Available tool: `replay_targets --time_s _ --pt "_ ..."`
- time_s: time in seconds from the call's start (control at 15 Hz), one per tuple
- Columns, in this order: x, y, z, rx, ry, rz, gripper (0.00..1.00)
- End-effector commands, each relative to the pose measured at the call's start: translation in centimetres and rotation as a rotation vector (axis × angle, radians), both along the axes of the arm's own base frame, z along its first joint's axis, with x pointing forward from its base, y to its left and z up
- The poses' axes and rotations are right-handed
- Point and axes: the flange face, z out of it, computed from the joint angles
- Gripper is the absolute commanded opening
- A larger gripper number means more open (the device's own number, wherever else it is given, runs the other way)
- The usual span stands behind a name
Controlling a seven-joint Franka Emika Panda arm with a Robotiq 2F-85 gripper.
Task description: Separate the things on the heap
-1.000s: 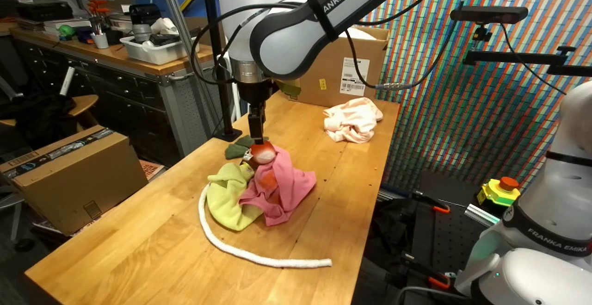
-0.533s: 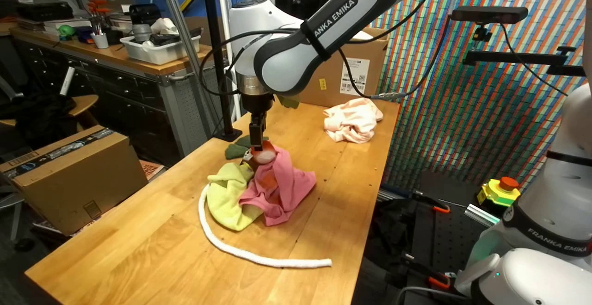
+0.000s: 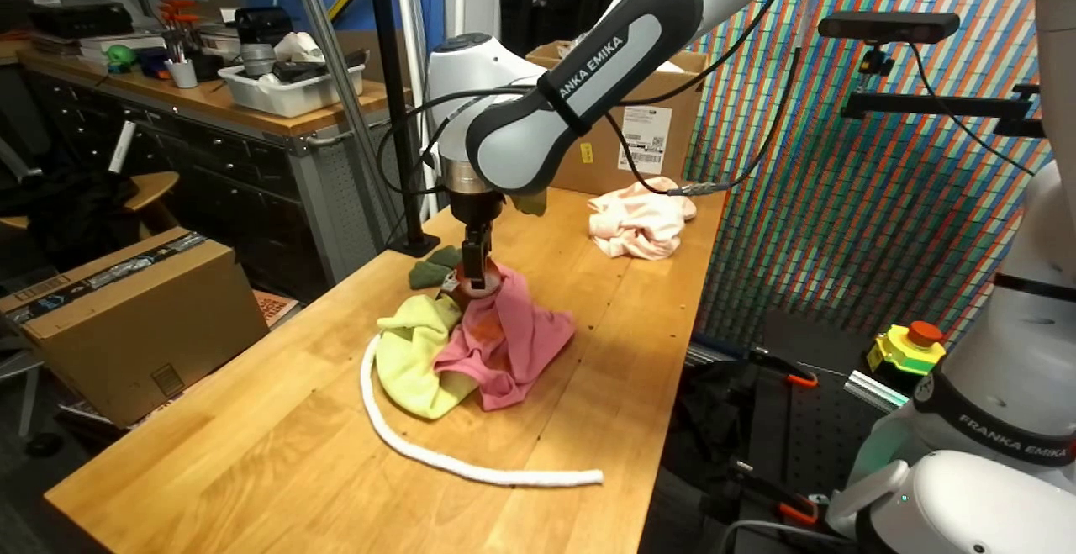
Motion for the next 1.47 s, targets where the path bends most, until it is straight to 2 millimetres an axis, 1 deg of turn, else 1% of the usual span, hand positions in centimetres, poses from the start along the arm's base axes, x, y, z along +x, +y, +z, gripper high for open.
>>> replay_targets --time_s 0.0,0.2,0.47,1.0,1.07,1.13,1.4 --pt "1.2 0.1 -1.0 0.050 -0.009 0.024 1.00" --pt "1.5 0.0 -1.8 0.062 -0.011 0.033 1.00" --pt "2.1 -0.5 -2.1 0.046 -0.049 0.040 1.00" --pt "3.0 -2.1 -3.1 -0.011 -0.085 0.046 1.00" --pt "2.9 -2.2 -3.3 -0.011 -0.084 0.048 0.75" --pt "3.0 -2.3 -3.4 -0.013 -0.087 0.048 0.75" --pt "2.8 -2.4 -3.3 -0.012 -0.089 0.049 0.42"
